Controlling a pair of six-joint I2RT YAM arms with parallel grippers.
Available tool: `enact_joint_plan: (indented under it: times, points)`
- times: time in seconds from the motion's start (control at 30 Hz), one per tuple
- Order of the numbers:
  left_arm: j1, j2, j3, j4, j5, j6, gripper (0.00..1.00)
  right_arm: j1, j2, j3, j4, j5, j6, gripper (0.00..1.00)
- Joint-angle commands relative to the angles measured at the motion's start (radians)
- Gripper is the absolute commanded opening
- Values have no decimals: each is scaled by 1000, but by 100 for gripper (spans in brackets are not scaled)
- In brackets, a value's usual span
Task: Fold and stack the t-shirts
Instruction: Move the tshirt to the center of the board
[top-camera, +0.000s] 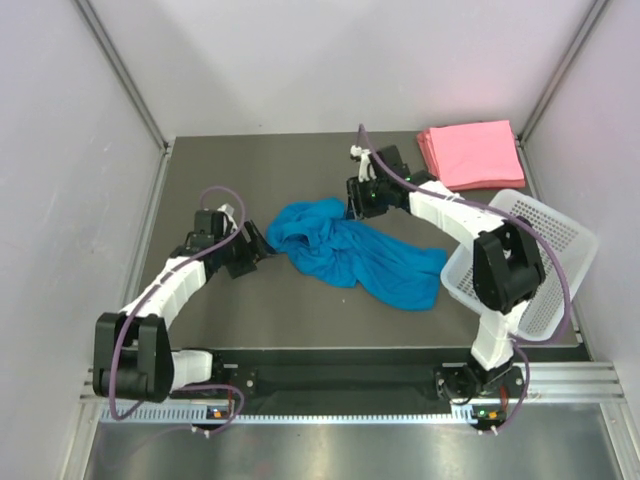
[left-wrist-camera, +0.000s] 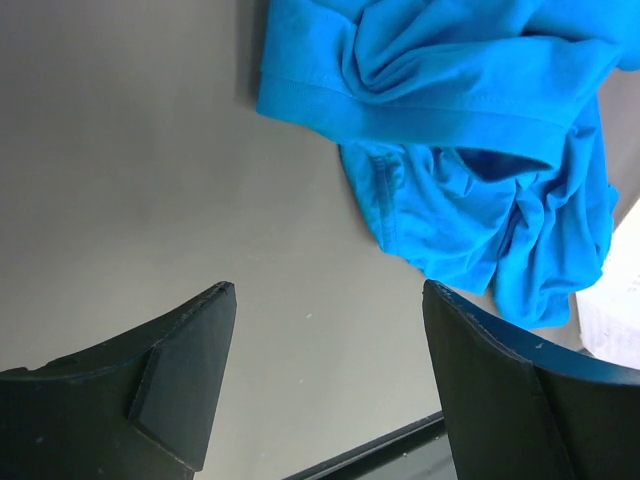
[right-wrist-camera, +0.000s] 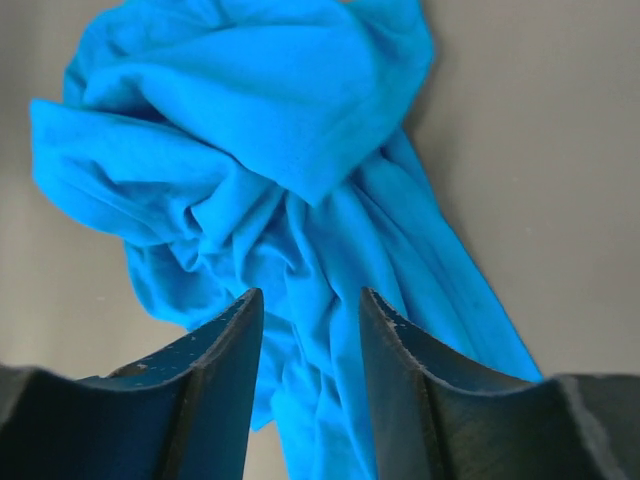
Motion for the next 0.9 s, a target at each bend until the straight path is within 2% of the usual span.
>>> enact_joint_plan:
  times: [0.0,0.23,0.43,0.5,0.53,0.57,0.6,0.87]
  points:
    - [2,45,-3,161,70,-21,80,77,26,2,104,55,-87,44]
    - [0,166,11,227,102,-59,79,97,106,54,224,128,-42,45]
    - [-1,190,17,235,33,-96,78,94,192,149,195,233,-78,39]
    - [-6,189,10,242,14,-101,78,91,196,166,196,284,-88,30]
    - [-9,189,8,250,-7,-102,78,91,196,164,204,310,-94,23]
    - [-12,190,8,253,-19,-104,78,88,195,166,212,324,-95,6]
    - [-14,197,10,255,-29,-109,78,77,189,181,204,338,-90,0]
    - [-38,301,112,255,-41,-115,75,30,9,216,155,411,-49,0]
